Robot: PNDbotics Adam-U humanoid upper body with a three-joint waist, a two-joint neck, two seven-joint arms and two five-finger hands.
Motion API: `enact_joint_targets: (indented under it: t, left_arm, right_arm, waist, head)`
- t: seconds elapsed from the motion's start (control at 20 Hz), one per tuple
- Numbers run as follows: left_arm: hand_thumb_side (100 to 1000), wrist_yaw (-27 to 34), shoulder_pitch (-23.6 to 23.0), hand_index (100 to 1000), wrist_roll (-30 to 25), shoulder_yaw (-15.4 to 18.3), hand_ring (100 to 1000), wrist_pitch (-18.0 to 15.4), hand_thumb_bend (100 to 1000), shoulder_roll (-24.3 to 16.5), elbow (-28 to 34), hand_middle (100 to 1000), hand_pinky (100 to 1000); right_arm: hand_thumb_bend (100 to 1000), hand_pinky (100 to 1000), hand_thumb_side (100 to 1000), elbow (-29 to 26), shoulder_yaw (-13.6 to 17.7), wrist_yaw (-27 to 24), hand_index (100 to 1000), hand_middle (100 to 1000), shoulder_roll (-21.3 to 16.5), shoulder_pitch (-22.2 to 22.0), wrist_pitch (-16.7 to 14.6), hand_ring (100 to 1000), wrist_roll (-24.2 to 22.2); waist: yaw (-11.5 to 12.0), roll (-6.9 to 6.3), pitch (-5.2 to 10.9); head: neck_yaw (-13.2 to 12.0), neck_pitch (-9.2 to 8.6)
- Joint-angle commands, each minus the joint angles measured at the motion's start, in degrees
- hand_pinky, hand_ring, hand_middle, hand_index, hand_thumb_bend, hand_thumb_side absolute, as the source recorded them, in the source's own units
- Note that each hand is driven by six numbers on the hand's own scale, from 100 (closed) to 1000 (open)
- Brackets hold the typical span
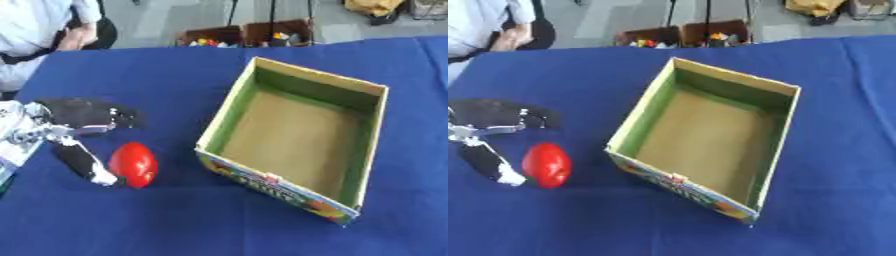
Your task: Pick up objects on the table and place them in the box.
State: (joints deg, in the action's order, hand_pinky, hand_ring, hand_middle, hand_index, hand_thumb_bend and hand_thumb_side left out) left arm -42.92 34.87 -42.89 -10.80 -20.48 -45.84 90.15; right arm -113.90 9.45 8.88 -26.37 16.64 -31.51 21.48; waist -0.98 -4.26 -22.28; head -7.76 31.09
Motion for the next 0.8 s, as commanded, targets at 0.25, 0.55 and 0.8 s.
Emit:
enact_joint_targets:
  t: [0.25,0.55,0.8]
  left_arm:
    - [664,-1.29,1.12,1000,-9.07,-0.28,998,-9.27,586,-0.57,-0.61,1000,811]
    - [637,-1.18,1.23,1000,-9.07,-0.51,984,-9.25,546,-0.06,-0.89,1000,796]
    - [611,0.35,1.17,1000,-9.07,-0.73,959,-9.03,519,0.35,-1.39,1000,773]
  right_arm:
    - [100,745,974,-0.69,0.05,-0.42,754,644,-0.52,0.77,-0.11,796,-0.28]
    - [100,745,975,-0.69,0.10,-0.48,753,641,-0.35,0.81,-0.06,795,-0.19]
    - [100,745,975,-0.69,0.14,-0.47,753,640,-0.27,0.87,-0.03,796,-0.12]
  waist:
    - [-0.12,0.49,0.13]
    - [-0.16,0.48,0.00]
    - [-0.17,0.53,-0.10]
  head:
    - [-0.39,-0.73]
    - [-0.41,-0.83]
    - [-0.47,-0.96]
